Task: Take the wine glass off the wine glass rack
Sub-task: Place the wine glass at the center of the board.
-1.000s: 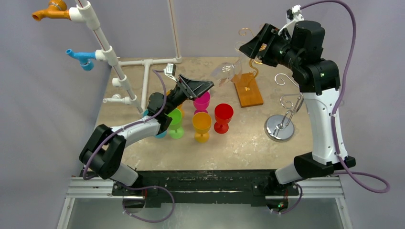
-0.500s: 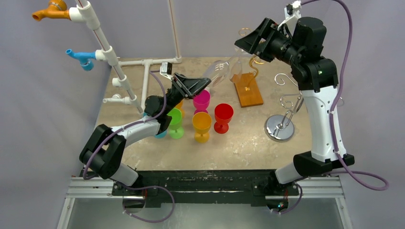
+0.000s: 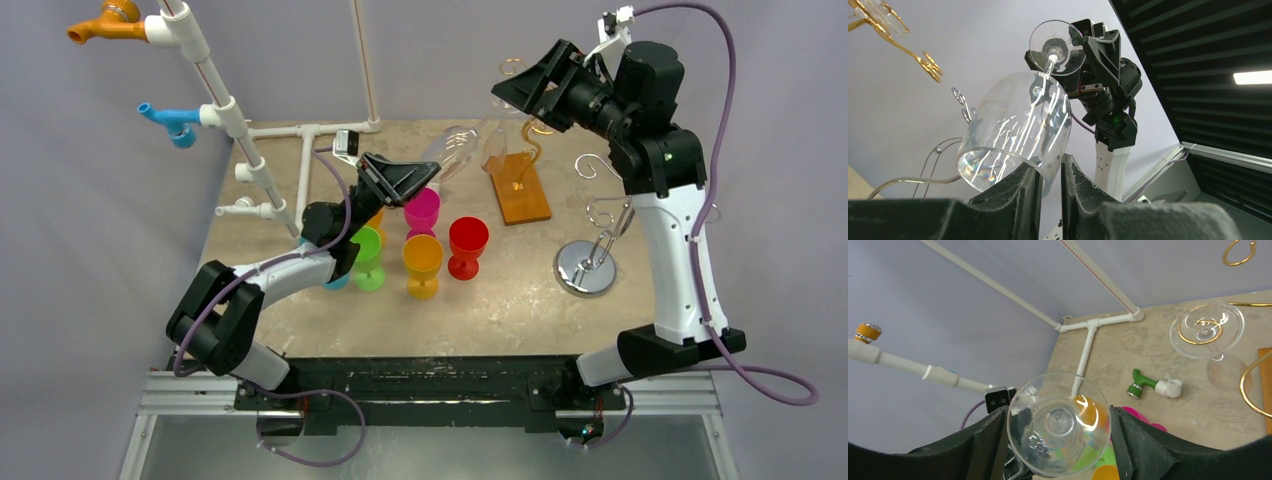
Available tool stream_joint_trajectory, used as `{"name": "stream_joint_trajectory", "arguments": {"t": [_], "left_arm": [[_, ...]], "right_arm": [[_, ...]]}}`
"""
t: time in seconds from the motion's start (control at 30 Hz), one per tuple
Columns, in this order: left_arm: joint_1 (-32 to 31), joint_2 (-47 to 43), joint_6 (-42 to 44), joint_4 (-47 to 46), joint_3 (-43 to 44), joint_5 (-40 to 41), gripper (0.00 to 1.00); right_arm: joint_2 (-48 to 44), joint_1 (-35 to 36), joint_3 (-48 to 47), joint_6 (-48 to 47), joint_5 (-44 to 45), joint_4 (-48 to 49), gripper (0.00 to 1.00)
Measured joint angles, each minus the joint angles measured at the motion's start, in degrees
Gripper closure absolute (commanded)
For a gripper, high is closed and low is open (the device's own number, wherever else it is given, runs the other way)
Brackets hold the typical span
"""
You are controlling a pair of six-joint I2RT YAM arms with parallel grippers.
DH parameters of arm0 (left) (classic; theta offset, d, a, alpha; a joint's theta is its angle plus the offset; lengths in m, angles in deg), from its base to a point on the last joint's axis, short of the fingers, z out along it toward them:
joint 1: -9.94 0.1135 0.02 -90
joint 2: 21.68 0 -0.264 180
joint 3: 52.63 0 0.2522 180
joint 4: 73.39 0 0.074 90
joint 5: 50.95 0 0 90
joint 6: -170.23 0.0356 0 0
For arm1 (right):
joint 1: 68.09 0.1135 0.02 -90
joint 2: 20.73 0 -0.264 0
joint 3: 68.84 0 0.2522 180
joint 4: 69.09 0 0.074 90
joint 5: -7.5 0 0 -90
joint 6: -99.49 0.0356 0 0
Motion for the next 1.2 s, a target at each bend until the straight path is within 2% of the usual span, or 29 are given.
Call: {"name": "stream_joint_trajectory", "arguments": {"t": [0.2,0.37,0.73,1.2], "left_arm": [[-0.02,-1.46,1.97,2.36,0.13,-0.26,1.00],[-0.07,-3.67,4.37,3.89,0.52,0.09,1.00],[-0.07,-5.35,7.56,8.00,1.66,0.90,1.00],[-0.02,-9.97,16.50,27.87,4.04,2.14,1.00]], "right_arm": [[-2.58,-0.04,3.67,0.13,0.22,2.51,0.18],[-4.96,0.02,6.73,-0.87,0.04,4.52,0.02],[-7.15,-0.02,11.02,-2.34,0.37,7.30,0.01],[-12.46,0.04,13.70,-4.92,4.00,7.76,0.01]]}}
